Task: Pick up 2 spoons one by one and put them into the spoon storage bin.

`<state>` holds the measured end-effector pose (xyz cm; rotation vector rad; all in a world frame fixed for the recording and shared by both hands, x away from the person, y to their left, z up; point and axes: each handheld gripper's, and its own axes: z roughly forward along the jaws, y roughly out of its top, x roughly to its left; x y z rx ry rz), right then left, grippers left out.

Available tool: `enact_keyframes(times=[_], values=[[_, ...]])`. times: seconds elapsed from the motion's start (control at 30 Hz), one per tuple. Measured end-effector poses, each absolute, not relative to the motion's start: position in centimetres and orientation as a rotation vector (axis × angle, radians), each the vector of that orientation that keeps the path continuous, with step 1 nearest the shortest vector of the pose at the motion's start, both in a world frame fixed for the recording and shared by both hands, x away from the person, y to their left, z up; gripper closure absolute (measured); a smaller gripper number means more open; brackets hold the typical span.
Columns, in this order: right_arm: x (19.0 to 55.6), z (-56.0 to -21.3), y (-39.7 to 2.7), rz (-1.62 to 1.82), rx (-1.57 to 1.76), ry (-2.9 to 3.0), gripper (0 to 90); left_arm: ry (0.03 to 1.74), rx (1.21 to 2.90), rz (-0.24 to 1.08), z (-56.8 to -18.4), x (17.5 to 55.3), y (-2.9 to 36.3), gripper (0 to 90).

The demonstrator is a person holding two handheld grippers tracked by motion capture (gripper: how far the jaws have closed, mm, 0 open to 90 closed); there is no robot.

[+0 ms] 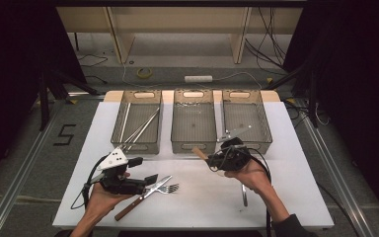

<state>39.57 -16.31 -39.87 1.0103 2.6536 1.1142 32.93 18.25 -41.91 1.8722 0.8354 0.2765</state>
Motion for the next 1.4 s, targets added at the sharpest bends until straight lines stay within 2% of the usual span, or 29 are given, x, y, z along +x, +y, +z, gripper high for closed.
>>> enact_keyframes(times=[0.6,1.4], values=[[43.4,-36.8,-14.9,1.163,1.034,2.574,79.3,0.840,1.851,0.290,-41.8,32.3,18.5,16.4],[47.5,-35.7,-13.4,1.148,1.100,2.522,80.1,0.835,1.849,0.285,-41.7,31.8,18.5,16.2]])
